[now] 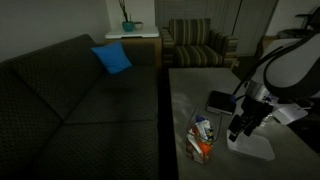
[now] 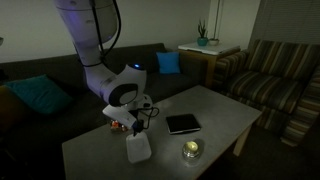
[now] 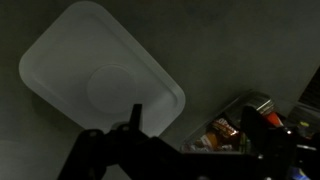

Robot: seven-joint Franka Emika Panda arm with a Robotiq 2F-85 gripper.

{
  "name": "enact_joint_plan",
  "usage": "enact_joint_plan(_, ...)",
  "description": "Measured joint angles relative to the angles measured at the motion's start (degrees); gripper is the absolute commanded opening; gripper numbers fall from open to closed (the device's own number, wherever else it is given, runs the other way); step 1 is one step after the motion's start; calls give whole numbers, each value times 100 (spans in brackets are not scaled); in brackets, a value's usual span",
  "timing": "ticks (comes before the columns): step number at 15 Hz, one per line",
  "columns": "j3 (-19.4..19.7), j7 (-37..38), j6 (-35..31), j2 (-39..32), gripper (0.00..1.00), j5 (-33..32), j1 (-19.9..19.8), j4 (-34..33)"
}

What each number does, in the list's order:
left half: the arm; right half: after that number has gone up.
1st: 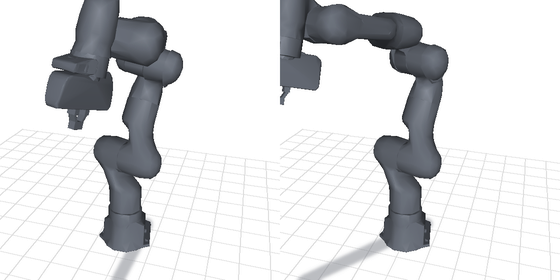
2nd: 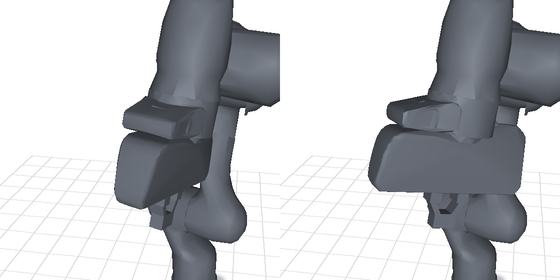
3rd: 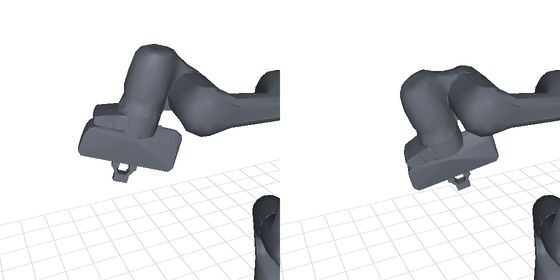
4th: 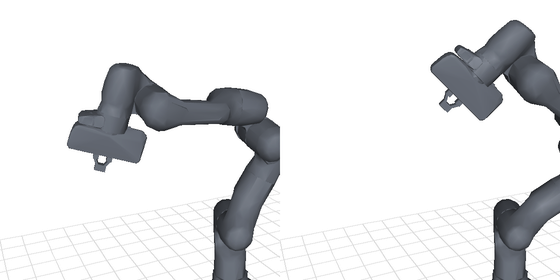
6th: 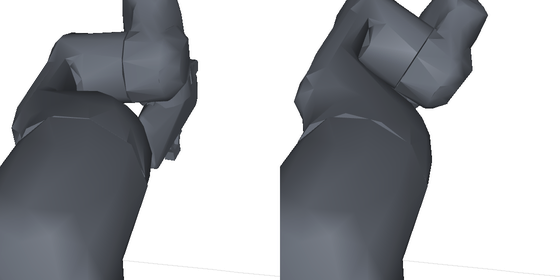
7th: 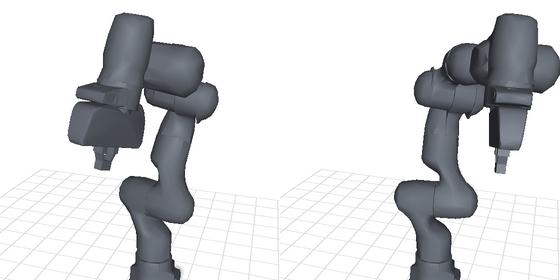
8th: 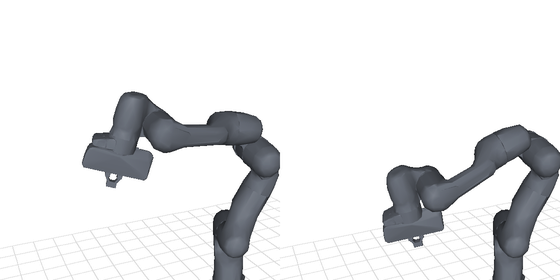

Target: Put the white lid on top of the clear container

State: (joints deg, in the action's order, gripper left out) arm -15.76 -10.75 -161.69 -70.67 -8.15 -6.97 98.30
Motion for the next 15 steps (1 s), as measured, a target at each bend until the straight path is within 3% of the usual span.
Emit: enact_joint_plan(15, 72, 8, 9, -25, 100, 22, 81, -67)
